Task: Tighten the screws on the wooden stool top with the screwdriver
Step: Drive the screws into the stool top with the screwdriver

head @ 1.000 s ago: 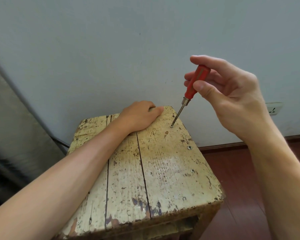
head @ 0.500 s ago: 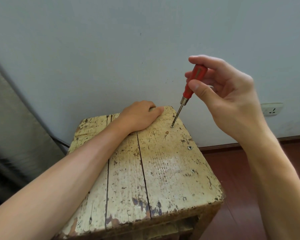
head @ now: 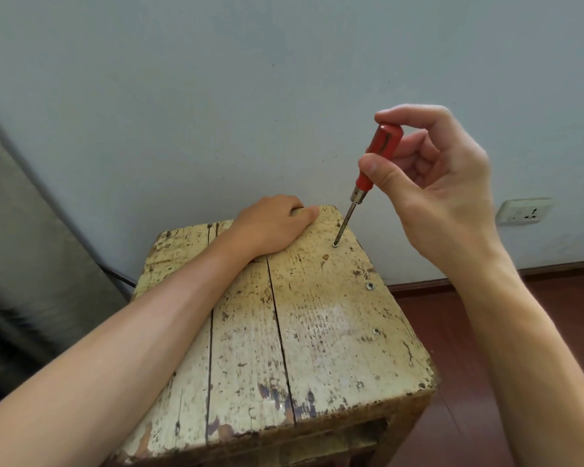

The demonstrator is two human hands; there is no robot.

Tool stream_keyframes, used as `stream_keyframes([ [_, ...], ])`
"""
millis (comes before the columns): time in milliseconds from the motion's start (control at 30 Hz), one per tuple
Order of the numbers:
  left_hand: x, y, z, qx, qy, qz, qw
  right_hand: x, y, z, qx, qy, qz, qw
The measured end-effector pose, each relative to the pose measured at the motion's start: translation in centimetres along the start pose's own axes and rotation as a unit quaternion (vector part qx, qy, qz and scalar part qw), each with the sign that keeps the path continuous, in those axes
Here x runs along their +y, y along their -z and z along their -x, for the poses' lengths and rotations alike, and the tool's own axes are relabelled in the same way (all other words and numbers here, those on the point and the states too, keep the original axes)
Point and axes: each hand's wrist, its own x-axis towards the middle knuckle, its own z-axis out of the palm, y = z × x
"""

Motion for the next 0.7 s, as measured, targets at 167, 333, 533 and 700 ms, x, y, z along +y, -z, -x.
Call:
stream_keyframes([
  [167,-0.1,0.0,-0.1,0.001,-0.002,-0.001,1.0,-0.1,-0.5,0.3,0.016,0.008,0.026,1.0],
  [333,-0.1,0.0,-0.1,-0.003,-0.002,-0.001,1.0,0.0,0.7,-0.2,-0.039,0.006,-0.003,0.999],
  [533,0.0,0.0,0.0,-0.006,0.001,-0.001,1.0,-0.2,1.0,-0.3,-0.043,-0.026,-0.057,0.997],
  [700,0.0,0.0,0.0,0.0,0.002,-0.004,1.0,-0.7,0.2,-0.5,-0.017,-0.014,-0.032,0.999],
])
